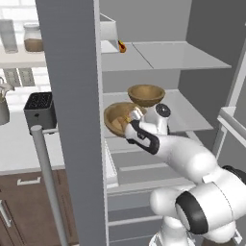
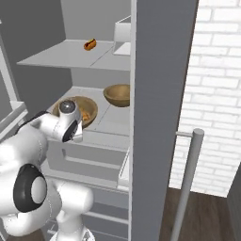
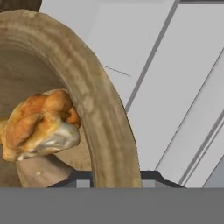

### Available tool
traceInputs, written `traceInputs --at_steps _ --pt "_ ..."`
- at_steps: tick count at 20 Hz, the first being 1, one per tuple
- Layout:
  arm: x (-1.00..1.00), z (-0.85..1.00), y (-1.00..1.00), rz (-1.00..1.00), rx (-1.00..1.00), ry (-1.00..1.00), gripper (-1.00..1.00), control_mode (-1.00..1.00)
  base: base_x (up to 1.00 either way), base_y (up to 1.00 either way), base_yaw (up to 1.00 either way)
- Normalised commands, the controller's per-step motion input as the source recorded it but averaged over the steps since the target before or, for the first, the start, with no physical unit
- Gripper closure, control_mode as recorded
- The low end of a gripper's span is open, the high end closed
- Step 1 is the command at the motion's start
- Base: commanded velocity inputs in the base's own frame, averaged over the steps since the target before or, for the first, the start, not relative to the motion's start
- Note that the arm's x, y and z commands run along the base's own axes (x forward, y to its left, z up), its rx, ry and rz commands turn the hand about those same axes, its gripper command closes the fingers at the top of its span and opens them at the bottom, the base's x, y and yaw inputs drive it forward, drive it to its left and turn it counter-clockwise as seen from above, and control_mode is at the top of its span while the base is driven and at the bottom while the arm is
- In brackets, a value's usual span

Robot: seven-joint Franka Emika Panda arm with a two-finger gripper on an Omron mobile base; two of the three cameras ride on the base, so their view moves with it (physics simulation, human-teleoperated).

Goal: Pick the chicken drumstick and sweet potato from their plates and place them in the bowl. Then put the bowl in the fridge.

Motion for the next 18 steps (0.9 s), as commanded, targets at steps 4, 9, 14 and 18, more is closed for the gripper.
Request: traceInputs --at_steps 4,9,14,18 --pt "0.13 0.00 0.03 0.00 0.00 0.08 1.00 -1.00 0.00 0.00 0.00" --pt "0.17 -0.19 0.00 0.00 0.00 0.00 1.00 -1.00 0.00 0.00 0.00" --pt "0.48 -0.17 0.07 -0.03 0.00 0.00 1.00 -1.00 0.00 0.00 0.00" --pt "0.76 -0.07 0.19 -0.06 0.00 0.00 1.00 -1.00 0.00 0.00 0.00"
